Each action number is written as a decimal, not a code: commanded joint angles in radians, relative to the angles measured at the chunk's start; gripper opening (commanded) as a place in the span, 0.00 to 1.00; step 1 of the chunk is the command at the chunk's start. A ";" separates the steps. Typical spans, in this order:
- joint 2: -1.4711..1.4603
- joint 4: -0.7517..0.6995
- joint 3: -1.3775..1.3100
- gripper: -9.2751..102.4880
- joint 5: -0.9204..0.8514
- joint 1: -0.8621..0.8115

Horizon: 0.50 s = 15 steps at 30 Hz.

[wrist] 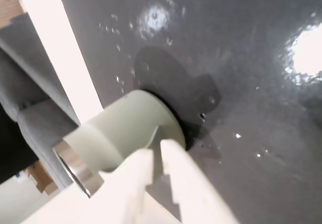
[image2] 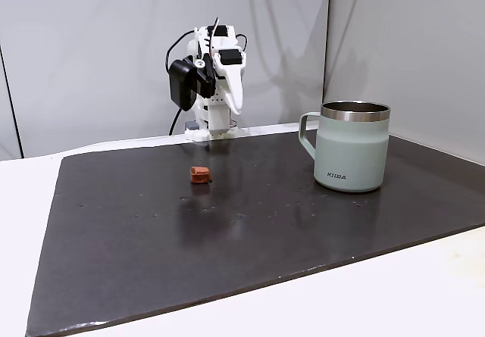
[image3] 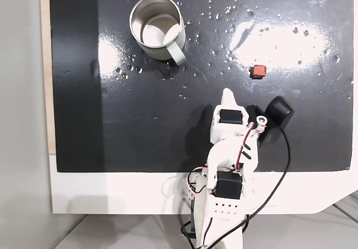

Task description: Grasp a cube and put it in the cup.

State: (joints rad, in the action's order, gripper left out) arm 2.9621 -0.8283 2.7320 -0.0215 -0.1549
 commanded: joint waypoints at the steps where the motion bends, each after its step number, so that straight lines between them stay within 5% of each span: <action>1: -0.117 -0.029 -0.155 0.08 -0.017 -0.018; 15: -0.492 -0.123 -0.468 0.08 -0.181 -0.109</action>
State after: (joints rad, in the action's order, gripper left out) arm 2.5341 -0.9449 2.3838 -0.1764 -0.2332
